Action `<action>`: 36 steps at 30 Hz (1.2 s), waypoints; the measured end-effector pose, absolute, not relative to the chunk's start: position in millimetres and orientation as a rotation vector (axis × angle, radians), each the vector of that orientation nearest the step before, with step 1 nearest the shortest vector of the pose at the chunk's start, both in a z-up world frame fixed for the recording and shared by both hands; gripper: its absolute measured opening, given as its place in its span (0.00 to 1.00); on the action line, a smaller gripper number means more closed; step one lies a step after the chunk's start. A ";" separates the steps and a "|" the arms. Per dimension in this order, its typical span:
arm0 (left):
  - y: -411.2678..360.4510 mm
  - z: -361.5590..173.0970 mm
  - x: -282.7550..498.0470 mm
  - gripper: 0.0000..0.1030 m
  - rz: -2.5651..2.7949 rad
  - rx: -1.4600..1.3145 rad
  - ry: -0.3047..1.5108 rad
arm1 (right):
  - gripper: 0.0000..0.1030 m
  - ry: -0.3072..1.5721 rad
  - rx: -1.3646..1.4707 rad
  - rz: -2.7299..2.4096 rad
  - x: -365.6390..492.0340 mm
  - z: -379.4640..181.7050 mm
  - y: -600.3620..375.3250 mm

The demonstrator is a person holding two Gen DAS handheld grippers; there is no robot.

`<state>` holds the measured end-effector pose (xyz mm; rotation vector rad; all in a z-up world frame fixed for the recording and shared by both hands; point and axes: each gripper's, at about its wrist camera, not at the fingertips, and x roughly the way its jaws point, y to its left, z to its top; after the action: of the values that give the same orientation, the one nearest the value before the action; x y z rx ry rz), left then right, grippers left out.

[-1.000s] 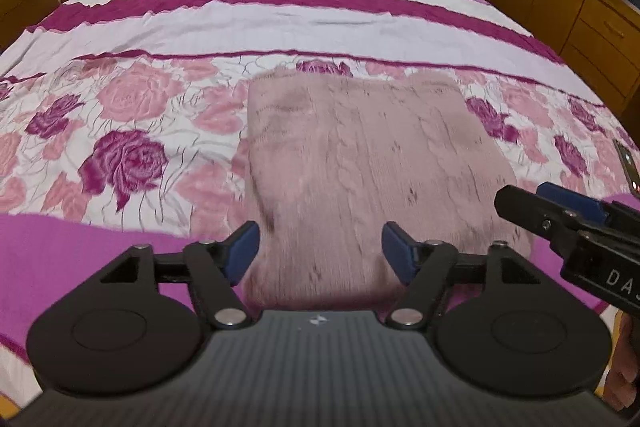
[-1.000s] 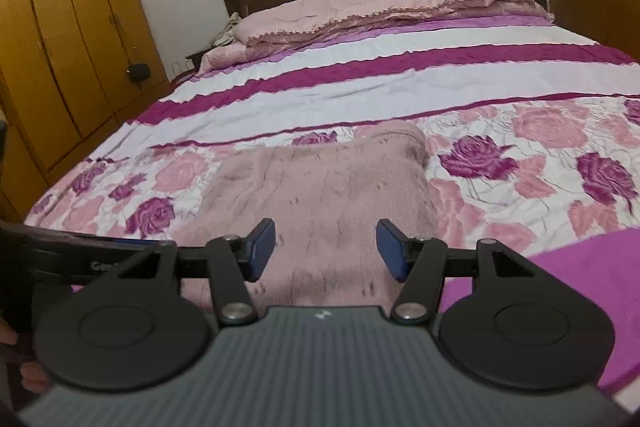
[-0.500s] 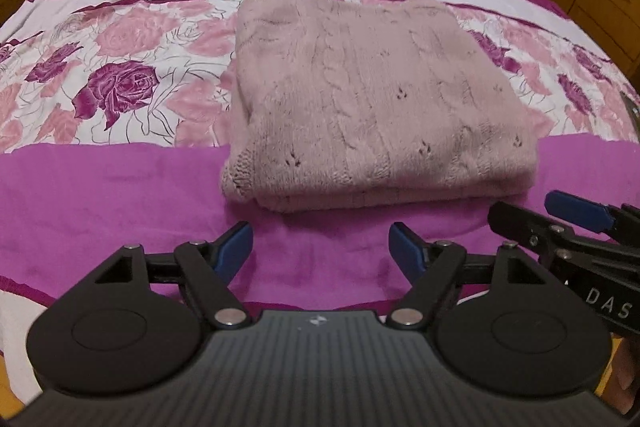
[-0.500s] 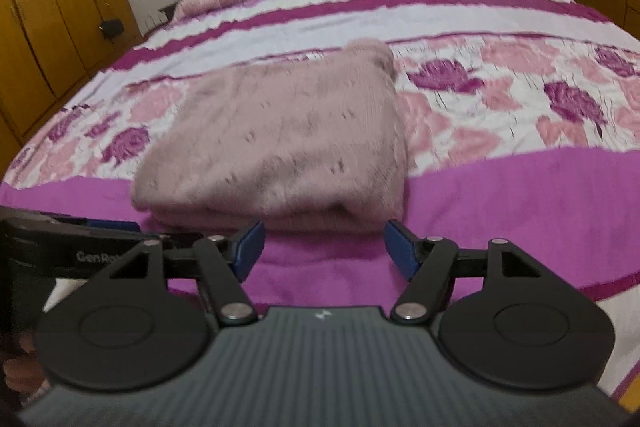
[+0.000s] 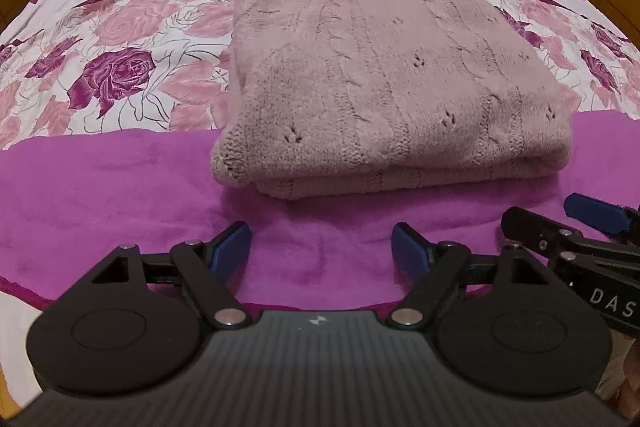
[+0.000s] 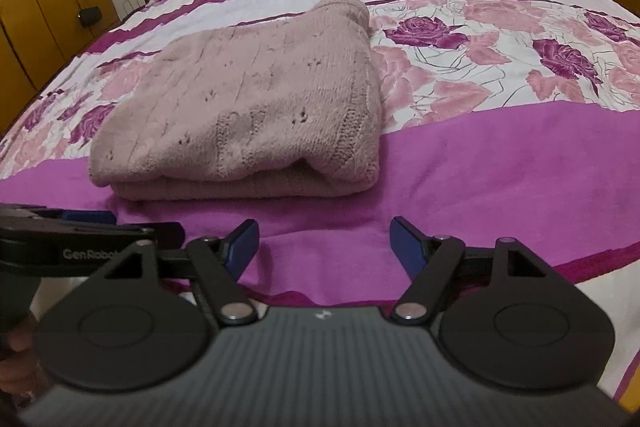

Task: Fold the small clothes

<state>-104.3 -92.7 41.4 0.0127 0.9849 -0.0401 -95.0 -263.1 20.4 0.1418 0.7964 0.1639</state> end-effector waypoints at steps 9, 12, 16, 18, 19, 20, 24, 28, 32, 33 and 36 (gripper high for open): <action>-91.5 40.3 -104.3 0.82 -0.040 0.004 0.985 | 0.72 0.796 0.143 0.163 -95.1 18.8 -262.3; -91.4 40.2 -104.0 0.83 -0.039 0.002 0.985 | 0.72 0.796 0.143 0.163 -95.0 18.9 -262.3; -90.5 39.4 -103.8 0.83 -0.039 -0.003 0.985 | 0.72 0.796 0.142 0.163 -95.0 18.9 -262.3; -90.3 39.3 -103.7 0.83 -0.039 -0.004 0.986 | 0.72 0.796 0.142 0.163 -95.0 19.0 -262.2; -90.4 39.3 -103.9 0.83 -0.039 -0.004 0.985 | 0.72 0.796 0.143 0.163 -95.1 18.8 -262.2; -90.4 39.3 -103.9 0.83 -0.039 -0.003 0.985 | 0.72 0.796 0.143 0.163 -95.1 18.7 -262.1; -90.0 39.6 -103.7 0.83 -0.038 -0.008 0.984 | 0.72 0.796 0.141 0.163 -95.0 18.9 -262.0; -89.1 39.4 -103.9 0.83 -0.038 -0.015 0.984 | 0.72 0.796 0.141 0.163 -95.0 18.8 -261.9; -90.0 39.2 -104.5 0.83 -0.037 -0.012 0.981 | 0.72 0.796 0.141 0.163 -95.1 18.8 -261.8; -90.1 39.1 -104.8 0.83 -0.037 -0.012 0.979 | 0.72 0.796 0.142 0.163 -95.3 18.7 -261.7; -88.8 39.0 -105.3 0.83 -0.038 -0.019 0.976 | 0.72 0.796 0.141 0.163 -95.2 19.0 -261.6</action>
<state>-105.3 -88.8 39.0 -0.0194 0.9760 -0.0377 -95.2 -261.6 19.0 0.1413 0.7963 0.1626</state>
